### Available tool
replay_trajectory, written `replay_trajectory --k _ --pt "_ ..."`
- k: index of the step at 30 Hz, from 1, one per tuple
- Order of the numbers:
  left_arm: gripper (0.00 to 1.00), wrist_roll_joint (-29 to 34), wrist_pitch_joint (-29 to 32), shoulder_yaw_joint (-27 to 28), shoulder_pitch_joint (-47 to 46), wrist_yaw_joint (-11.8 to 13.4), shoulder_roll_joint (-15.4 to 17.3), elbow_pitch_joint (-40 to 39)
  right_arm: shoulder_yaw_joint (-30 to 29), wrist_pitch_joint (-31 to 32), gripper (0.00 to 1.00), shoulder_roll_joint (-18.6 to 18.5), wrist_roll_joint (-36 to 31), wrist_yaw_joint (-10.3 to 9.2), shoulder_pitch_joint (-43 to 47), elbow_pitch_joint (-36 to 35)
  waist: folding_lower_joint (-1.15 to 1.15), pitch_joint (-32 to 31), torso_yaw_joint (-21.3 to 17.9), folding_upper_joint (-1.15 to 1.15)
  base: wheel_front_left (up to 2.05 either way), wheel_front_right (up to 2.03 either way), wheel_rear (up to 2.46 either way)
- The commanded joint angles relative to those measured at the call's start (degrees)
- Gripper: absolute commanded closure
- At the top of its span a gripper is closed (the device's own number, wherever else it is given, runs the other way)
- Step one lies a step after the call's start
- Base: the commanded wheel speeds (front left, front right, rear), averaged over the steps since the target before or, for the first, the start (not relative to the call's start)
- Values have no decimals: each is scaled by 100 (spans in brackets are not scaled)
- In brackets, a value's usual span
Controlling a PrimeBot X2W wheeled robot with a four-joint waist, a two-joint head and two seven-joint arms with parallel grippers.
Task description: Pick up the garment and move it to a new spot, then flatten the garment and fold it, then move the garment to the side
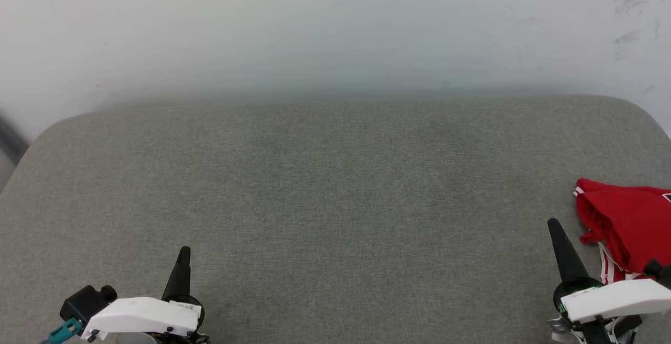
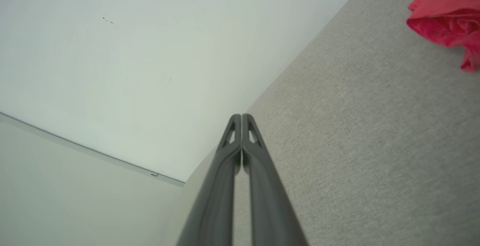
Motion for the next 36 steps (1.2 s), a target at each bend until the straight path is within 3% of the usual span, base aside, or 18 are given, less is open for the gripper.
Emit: replay_trajectory --k 1,36 --pt "100 -143 42 54 -163 -39 6 -69 -16 14 100 7 164 0 -127 -15 0 4 3 0 0 0 0" --pt "100 -1882 547 366 -361 -241 -170 -73 -114 200 100 11 2169 -1 -415 341 0 107 72 0 0 0 0"
